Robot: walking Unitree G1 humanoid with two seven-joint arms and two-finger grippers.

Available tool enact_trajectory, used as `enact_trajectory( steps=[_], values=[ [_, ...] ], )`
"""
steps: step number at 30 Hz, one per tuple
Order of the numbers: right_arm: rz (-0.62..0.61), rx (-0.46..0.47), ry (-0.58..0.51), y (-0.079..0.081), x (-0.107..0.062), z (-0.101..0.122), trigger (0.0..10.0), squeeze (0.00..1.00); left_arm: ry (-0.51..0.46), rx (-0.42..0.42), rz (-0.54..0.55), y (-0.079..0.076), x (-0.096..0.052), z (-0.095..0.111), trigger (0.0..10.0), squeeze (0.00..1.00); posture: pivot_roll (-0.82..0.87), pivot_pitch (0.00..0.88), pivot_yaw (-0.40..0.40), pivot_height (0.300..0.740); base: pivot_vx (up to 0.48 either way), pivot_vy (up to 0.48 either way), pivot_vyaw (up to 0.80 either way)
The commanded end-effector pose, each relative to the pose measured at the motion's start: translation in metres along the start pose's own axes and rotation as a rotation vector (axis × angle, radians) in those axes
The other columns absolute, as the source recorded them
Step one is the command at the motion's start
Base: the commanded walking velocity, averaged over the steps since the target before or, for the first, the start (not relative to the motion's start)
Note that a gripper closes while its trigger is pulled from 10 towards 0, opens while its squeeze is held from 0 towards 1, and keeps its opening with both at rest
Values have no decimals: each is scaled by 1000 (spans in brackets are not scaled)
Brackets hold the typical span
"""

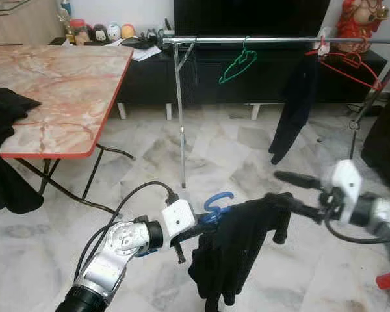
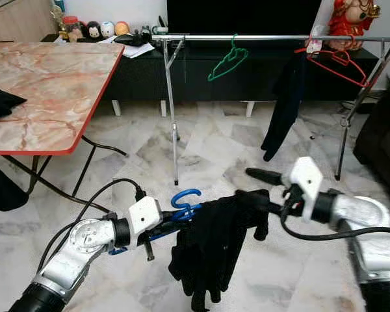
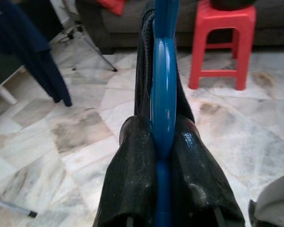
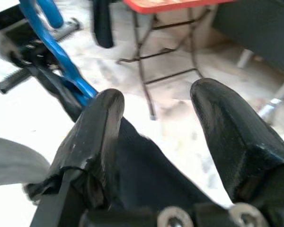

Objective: Hang hanger

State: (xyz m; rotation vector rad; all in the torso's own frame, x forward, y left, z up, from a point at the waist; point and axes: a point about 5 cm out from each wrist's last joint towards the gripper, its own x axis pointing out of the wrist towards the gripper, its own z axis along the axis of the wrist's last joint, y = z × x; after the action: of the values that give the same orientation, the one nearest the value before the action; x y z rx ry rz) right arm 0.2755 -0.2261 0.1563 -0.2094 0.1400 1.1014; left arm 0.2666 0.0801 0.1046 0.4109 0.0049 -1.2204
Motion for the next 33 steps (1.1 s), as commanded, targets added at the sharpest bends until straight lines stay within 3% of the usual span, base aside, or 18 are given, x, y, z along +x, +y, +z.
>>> enact_trajectory(
  steps=[1,6,19,33],
  values=[
    [40,7,-4,0,2,2,10000,0,-56,48,-24,4,3,14,10000,0,-25,0,-33,740,0,0,0],
    [227,18,83,15,14,-12,10000,0,-43,59,-105,-4,4,12,10000,0,-21,0,-59,740,0,0,0],
    [393,-45,274,8,6,-16,10000,0,67,40,-165,-5,-5,-7,10000,0,-25,0,-103,740,0,0,0],
    [460,-38,323,12,11,-30,10000,0,59,35,-188,-6,-4,-5,10000,0,-22,0,-113,740,0,0,0]
  ],
)
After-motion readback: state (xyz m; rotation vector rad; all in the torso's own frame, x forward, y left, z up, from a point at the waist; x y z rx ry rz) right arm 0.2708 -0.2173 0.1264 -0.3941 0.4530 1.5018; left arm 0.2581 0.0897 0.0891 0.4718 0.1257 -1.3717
